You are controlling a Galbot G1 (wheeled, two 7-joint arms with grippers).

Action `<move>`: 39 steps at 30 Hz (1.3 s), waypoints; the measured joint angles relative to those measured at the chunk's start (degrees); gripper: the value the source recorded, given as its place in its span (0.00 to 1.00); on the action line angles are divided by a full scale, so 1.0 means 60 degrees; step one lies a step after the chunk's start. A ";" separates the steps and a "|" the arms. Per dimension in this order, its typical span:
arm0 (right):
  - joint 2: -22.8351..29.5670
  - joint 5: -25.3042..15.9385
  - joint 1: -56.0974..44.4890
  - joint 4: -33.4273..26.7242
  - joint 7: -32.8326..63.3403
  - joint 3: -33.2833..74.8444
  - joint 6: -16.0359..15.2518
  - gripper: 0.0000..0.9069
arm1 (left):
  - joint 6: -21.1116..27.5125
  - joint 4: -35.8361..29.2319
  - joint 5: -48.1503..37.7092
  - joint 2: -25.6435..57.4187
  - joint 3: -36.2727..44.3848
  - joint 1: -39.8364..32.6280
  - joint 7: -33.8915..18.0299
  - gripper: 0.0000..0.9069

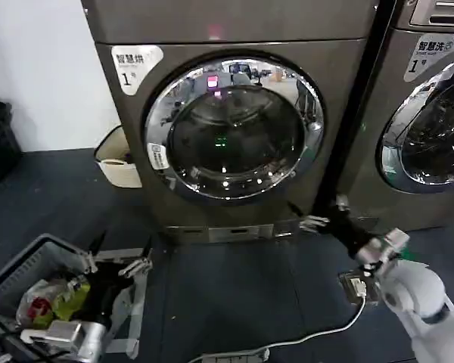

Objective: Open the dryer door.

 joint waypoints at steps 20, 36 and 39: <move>0.0673 0.1108 0.4637 -0.2578 -0.0848 -0.4138 -0.0049 1.00 | 0.0110 -0.0060 -0.0180 0.0041 -0.0166 -0.0007 0.0004 1.00; 0.1676 0.1303 0.6811 -0.4148 -0.1310 -0.6120 0.0079 1.00 | 0.0150 -0.0169 -0.0182 0.0022 -0.0183 0.0084 0.0007 1.00; 0.1864 0.1350 0.7155 -0.4444 -0.1351 -0.6435 0.0108 1.00 | 0.0151 -0.0178 -0.0181 0.0024 -0.0188 0.0094 0.0007 1.00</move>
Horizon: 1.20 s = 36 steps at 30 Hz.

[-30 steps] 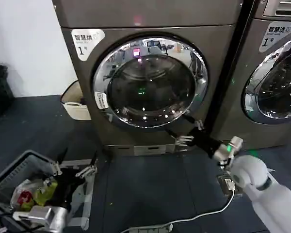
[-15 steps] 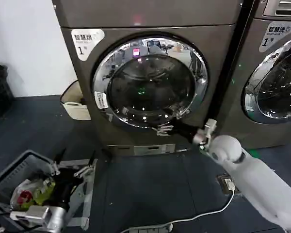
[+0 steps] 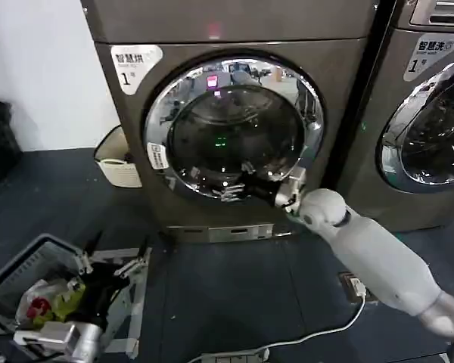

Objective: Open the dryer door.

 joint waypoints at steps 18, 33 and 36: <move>0.1056 0.0390 0.1420 -0.1344 -0.0049 -0.1329 0.0028 1.00 | 0.0027 -0.0110 -0.0035 0.0028 0.0004 0.0053 0.0002 1.00; 0.2233 0.0354 0.2075 -0.2557 -0.0044 -0.1910 0.0100 1.00 | 0.0053 -0.0250 -0.0070 0.0012 0.0009 0.0134 0.0008 1.00; 0.2455 0.0343 0.2156 -0.2785 -0.0097 -0.1945 0.0104 1.00 | 0.0065 -0.0289 -0.0097 0.0013 0.0006 0.0135 0.0008 1.00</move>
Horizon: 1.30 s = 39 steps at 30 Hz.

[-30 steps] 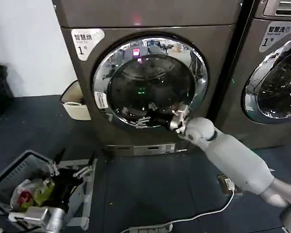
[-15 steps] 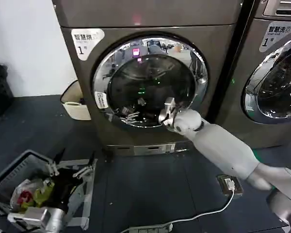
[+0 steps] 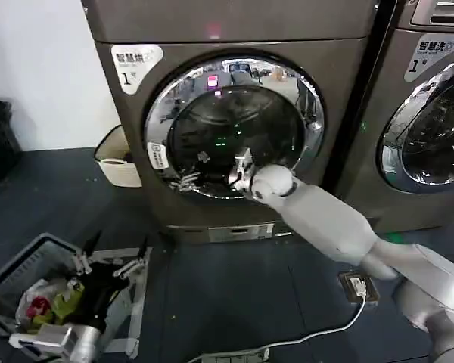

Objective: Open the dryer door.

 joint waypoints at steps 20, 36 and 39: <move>0.0788 -0.0195 0.0252 -0.0937 -0.0624 -0.0175 0.0060 1.00 | 0.0079 -0.0184 -0.0245 0.0117 -0.0101 -0.0050 0.0002 1.00; -0.0109 0.0157 0.0472 -0.0017 -0.1414 -0.0716 0.0000 1.00 | 0.0415 0.0887 -0.1931 0.1577 -0.0913 -0.1141 -0.0163 1.00; -0.0486 0.0375 0.0469 0.0369 -0.1487 -0.0824 0.0021 1.00 | 0.0416 0.1169 -0.2296 0.2027 -0.1082 -0.1435 -0.0131 1.00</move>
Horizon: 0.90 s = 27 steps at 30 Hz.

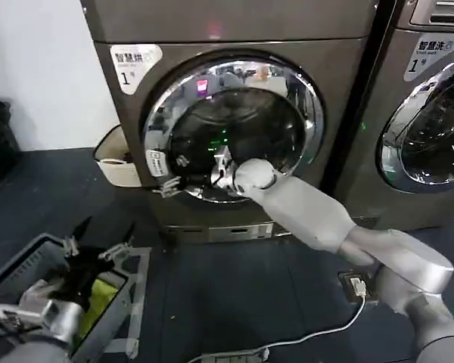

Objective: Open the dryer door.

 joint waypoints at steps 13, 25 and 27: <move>-0.1080 0.0472 -0.0033 0.1539 -0.0530 -0.0395 0.0233 1.00 | -0.0544 0.1020 -0.0784 0.1538 -0.0657 -0.0790 0.0619 1.00; -0.2046 0.1234 0.0049 0.2508 -0.2206 -0.0919 0.0970 1.00 | -0.0705 0.1688 -0.1110 0.2372 -0.0716 -0.1340 0.0674 1.00; -0.2250 0.1292 0.0066 0.2693 -0.2532 -0.0983 0.0995 1.00 | -0.0719 0.1782 -0.1206 0.2485 -0.0688 -0.1431 0.0696 1.00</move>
